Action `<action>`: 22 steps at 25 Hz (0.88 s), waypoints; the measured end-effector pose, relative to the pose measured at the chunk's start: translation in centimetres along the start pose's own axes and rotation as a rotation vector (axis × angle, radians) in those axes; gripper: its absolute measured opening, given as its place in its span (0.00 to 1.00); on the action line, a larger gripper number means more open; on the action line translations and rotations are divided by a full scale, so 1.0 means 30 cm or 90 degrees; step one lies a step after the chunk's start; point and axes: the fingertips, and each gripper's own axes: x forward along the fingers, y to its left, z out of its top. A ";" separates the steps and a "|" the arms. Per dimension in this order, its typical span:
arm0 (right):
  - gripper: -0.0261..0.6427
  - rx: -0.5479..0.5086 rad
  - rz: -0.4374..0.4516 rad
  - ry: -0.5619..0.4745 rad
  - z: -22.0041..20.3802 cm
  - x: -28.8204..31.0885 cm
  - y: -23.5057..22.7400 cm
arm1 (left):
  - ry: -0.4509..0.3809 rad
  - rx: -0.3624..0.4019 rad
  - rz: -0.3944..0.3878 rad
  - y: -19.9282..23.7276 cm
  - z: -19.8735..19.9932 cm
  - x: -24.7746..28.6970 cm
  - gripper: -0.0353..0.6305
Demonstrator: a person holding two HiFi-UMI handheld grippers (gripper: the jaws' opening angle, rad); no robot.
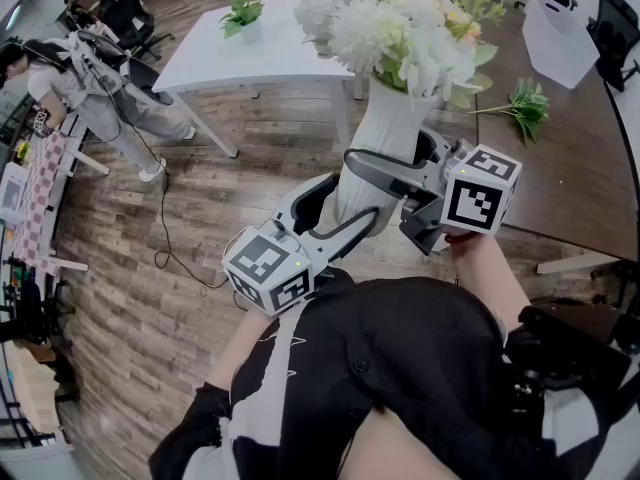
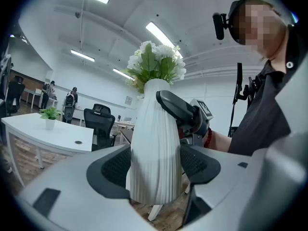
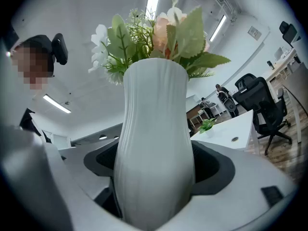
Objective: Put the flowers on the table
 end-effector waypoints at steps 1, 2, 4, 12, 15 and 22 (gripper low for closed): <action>0.71 0.001 0.001 0.001 0.002 0.002 -0.004 | -0.001 0.000 0.001 0.004 0.001 0.002 0.55; 0.71 0.002 0.001 0.001 0.003 0.004 -0.008 | -0.002 0.000 0.002 0.007 0.001 0.005 0.55; 0.71 0.003 0.002 0.003 0.002 0.003 -0.019 | -0.003 -0.002 0.003 0.011 -0.003 0.015 0.55; 0.71 0.009 0.004 0.022 -0.012 0.116 -0.110 | -0.009 -0.018 0.012 0.146 -0.018 0.027 0.55; 0.71 0.034 0.003 0.014 -0.003 0.207 -0.158 | -0.016 -0.021 0.013 0.247 -0.002 0.011 0.55; 0.71 0.021 -0.001 0.015 0.061 0.497 -0.355 | -0.024 -0.023 0.007 0.599 0.054 0.046 0.55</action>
